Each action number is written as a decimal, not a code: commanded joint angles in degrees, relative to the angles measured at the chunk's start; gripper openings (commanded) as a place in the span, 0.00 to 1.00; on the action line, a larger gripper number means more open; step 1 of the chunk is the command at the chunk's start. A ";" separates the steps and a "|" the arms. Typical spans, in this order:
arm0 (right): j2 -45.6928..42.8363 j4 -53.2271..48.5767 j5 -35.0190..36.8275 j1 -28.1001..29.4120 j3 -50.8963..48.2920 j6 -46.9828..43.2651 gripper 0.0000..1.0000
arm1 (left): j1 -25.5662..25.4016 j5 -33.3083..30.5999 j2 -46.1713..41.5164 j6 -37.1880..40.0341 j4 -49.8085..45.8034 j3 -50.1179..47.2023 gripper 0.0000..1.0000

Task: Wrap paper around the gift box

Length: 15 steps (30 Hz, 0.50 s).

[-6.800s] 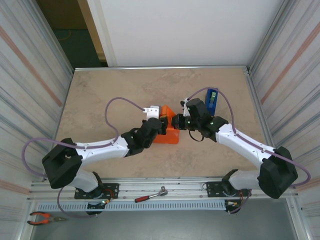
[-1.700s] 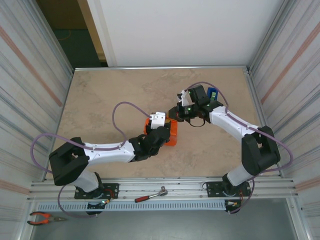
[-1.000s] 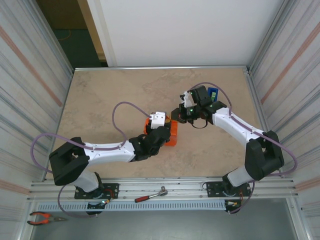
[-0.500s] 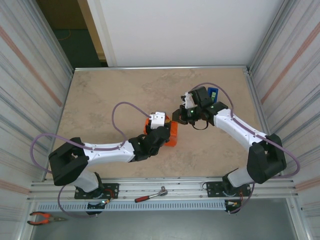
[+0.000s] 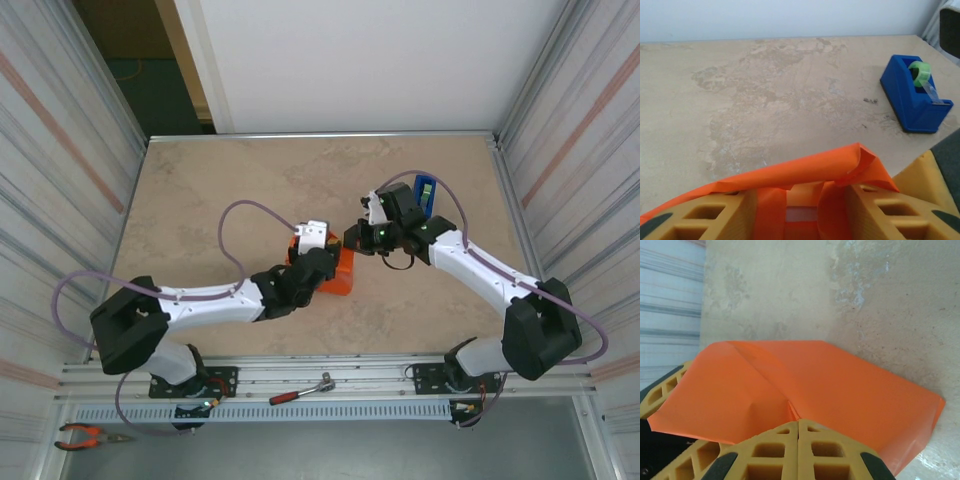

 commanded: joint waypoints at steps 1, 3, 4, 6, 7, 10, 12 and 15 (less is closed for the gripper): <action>1.90 -8.90 -0.02 2.33 -4.58 -0.06 0.00 | 3.78 9.58 -3.30 -3.21 -7.25 -2.77 0.51; 1.90 -8.61 0.19 2.33 -4.94 -0.05 0.00 | 5.85 14.54 -6.35 -2.53 -7.57 -1.92 0.52; 1.92 -8.43 0.30 2.26 -5.11 0.02 0.00 | 6.69 17.06 -7.86 -1.60 -7.78 -1.18 0.52; 1.95 -7.89 0.38 2.33 -5.62 0.13 0.00 | 8.49 20.54 -10.20 -0.71 -9.20 0.47 0.53; 1.86 -7.59 0.34 2.33 -5.92 0.37 0.00 | 9.52 22.71 -11.41 -0.25 -9.84 1.29 0.53; 1.48 -6.90 0.46 2.27 -6.78 0.82 0.00 | 11.81 26.64 -13.92 0.53 -10.72 3.14 0.54; 1.01 -6.68 0.62 2.35 -7.22 1.00 0.00 | 13.79 29.31 -14.88 0.37 -11.40 4.23 0.54; 0.28 -6.48 0.91 2.31 -7.91 1.17 0.00 | 17.37 33.10 -14.62 0.13 -12.62 5.74 0.54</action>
